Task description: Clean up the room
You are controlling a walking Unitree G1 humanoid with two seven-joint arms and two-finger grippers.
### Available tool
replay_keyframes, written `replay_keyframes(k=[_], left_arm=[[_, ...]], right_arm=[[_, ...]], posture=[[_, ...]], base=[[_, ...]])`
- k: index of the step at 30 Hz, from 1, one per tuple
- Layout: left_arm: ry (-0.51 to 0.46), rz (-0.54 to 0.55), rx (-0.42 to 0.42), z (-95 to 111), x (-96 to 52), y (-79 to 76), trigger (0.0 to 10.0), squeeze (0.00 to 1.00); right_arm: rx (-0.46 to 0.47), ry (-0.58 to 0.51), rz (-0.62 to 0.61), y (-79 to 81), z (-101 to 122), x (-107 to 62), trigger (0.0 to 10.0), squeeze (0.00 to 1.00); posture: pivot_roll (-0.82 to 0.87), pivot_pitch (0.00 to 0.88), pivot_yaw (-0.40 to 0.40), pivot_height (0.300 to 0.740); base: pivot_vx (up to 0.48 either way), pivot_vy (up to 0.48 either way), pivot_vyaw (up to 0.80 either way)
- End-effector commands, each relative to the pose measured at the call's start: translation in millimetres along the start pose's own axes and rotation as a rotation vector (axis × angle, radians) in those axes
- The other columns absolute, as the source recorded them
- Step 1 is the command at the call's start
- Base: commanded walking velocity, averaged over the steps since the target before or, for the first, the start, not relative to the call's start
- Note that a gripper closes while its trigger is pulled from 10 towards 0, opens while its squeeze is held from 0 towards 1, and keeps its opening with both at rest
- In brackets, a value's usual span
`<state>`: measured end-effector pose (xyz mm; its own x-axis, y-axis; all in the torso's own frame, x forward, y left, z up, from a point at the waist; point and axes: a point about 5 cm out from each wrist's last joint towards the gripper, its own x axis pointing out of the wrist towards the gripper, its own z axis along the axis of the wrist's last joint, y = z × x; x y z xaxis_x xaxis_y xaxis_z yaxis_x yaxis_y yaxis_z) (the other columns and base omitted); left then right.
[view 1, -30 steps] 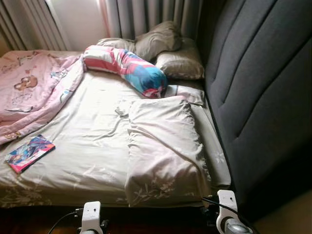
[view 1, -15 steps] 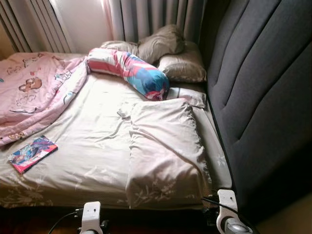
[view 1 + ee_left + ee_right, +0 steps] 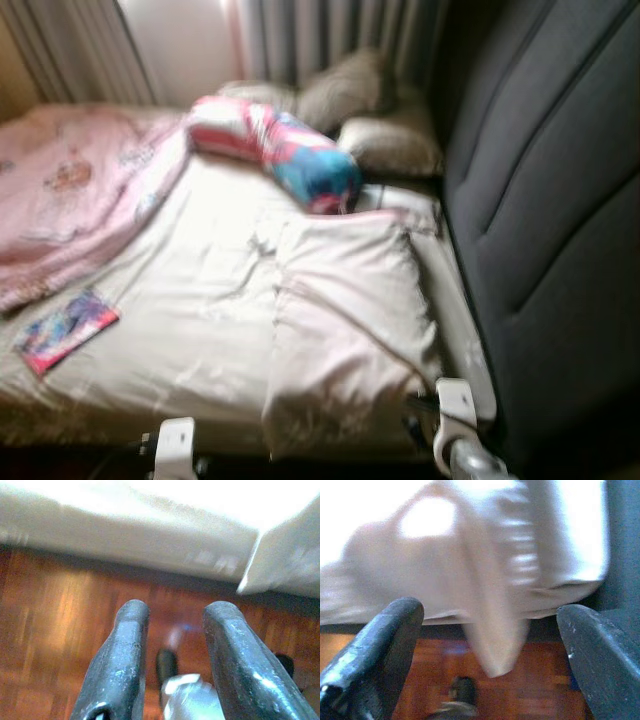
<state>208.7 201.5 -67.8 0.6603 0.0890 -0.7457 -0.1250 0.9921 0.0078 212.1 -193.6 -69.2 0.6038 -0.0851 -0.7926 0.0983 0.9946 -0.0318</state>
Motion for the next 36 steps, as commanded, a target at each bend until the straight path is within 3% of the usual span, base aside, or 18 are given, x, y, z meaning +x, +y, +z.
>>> replay_keyframes(k=[1,13,15,19,21,22,23,24,26,30,31,32,36], left_arm=[[0.026,0.016,0.007,-10,-3.1,9.1,10.0,0.00],[-0.033,-0.005,0.015,-6,-3.4,8.5,10.0,0.00],[-0.110,-0.008,-0.001,-1,-4.6,7.9,10.0,0.00],[-0.140,-0.011,-0.006,1,-5.1,7.3,10.0,0.00],[-0.200,-0.024,-0.030,6,-6.4,5.8,10.0,0.00],[-0.270,-0.022,0.002,34,-1.7,1.8,10.0,0.00],[-0.393,-0.047,-0.006,97,3.5,-11.4,10.0,0.00],[-0.393,-0.047,-0.006,97,3.5,-11.4,10.0,0.00],[-0.508,-0.074,-0.009,146,-0.5,-25.5,10.0,0.00],[-0.541,-0.086,-0.015,152,-2.3,-27.3,10.0,0.00],[-0.573,-0.101,-0.025,160,-4.2,-29.2,10.0,0.00],[-0.579,-0.104,-0.026,161,-4.6,-29.2,10.0,0.00],[-0.609,-0.113,-0.012,168,-6.6,-33.3,10.0,0.00]], right_arm=[[0.001,-0.028,0.013,7.9,9,1.3,10.0,0.00],[0.037,-0.082,-0.017,7.4,12,0.7,10.0,0.00],[0.016,-0.149,-0.030,6.3,16,-0.4,10.0,0.00],[0.008,-0.176,-0.019,6.4,18,-0.9,10.0,0.00],[0.050,-0.243,0.006,7.1,23,-2.5,10.0,0.00],[0.057,-0.260,0.022,7.8,24,-3.0,10.0,0.00],[0.062,-0.274,0.047,9.1,25,-3.4,10.0,0.00],[0.062,-0.274,0.047,9.1,25,-3.4,10.0,0.00],[0.046,-0.298,0.094,12.1,27,-4.3,10.0,0.00],[0.046,-0.316,0.105,13.3,26,-5.2,10.0,0.00],[0.047,-0.502,0.131,21.8,98,-7.3,10.0,0.00],[0.047,-0.556,0.142,24.9,118,-10.3,10.0,0.00],[0.040,-0.602,0.152,24.8,129,-13.2,10.0,0.00]], posture=[[-0.03,0.000,-0.015,0.740],[-0.03,0.000,-0.012,0.740],[-0.05,0.000,-0.013,0.740],[-0.05,0.000,-0.014,0.740],[-0.05,0.000,-0.018,0.740],[-0.05,0.000,-0.020,0.740],[-0.05,0.000,-0.021,0.740],[-0.05,0.000,-0.021,0.740],[-0.06,0.000,-0.023,0.740],[-0.06,0.000,-0.018,0.740],[-0.07,0.000,-0.014,0.740],[-0.08,0.000,-0.009,0.740],[-0.09,0.000,-0.012,0.740]], base=[[0.326,0.000,0.00],[0.191,0.000,0.00],[0.000,0.000,0.00],[0.000,0.000,0.00],[0.000,0.000,0.00],[0.000,0.000,0.00],[0.000,0.000,0.00],[0.000,0.000,0.00],[0.000,0.000,0.00],[0.000,0.000,0.00],[0.000,0.000,0.00],[0.000,0.000,0.00],[0.000,0.000,0.00]])
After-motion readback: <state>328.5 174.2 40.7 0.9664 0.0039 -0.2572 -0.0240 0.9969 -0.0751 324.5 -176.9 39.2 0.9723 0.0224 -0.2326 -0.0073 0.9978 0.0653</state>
